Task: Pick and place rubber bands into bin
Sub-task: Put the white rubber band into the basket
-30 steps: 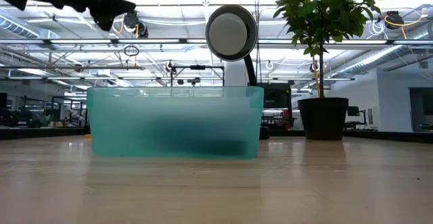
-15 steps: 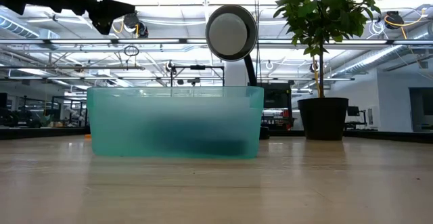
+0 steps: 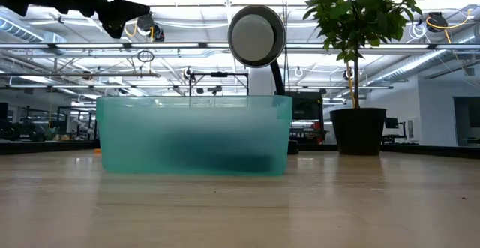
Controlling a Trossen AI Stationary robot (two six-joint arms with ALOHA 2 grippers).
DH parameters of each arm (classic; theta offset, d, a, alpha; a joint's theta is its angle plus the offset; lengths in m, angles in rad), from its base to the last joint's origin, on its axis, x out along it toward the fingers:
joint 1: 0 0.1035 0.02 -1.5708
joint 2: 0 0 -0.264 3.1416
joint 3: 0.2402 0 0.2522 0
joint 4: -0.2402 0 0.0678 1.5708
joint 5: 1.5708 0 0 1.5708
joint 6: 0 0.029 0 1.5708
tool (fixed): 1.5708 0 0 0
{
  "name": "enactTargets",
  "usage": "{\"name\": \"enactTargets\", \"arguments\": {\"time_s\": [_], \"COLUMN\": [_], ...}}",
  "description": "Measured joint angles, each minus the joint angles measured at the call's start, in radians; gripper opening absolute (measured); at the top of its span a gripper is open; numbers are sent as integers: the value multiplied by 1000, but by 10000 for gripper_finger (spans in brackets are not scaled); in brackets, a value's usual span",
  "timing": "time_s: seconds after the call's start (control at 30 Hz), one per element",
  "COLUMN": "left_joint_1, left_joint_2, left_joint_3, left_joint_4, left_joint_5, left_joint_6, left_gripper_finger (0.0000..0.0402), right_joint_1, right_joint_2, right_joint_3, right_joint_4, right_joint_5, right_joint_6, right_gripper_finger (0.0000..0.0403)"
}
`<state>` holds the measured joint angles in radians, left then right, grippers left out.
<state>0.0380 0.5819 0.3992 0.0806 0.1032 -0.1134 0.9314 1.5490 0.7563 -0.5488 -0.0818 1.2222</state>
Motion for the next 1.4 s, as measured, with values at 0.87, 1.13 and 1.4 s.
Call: {"name": "enactTargets", "arguments": {"time_s": [0.87, 1.13, 1.4], "left_joint_1": [0, 0, 0], "left_joint_2": [0, 0, 0], "left_joint_3": [0, 1, 1], "left_joint_4": [-2, -2, -2], "left_joint_5": [-1, -1, -1], "left_joint_6": [-28, -29, -30], "left_gripper_finger": [212, 212, 212], "right_joint_1": [0, -2, -50], "right_joint_2": [2, -17, -172], "right_joint_3": [-13, -13, -16], "right_joint_4": [-35, 11, 44], "right_joint_5": [6, 4, 181], "right_joint_6": [-369, -313, -254], "right_gripper_finger": [26, 3, 1]}}
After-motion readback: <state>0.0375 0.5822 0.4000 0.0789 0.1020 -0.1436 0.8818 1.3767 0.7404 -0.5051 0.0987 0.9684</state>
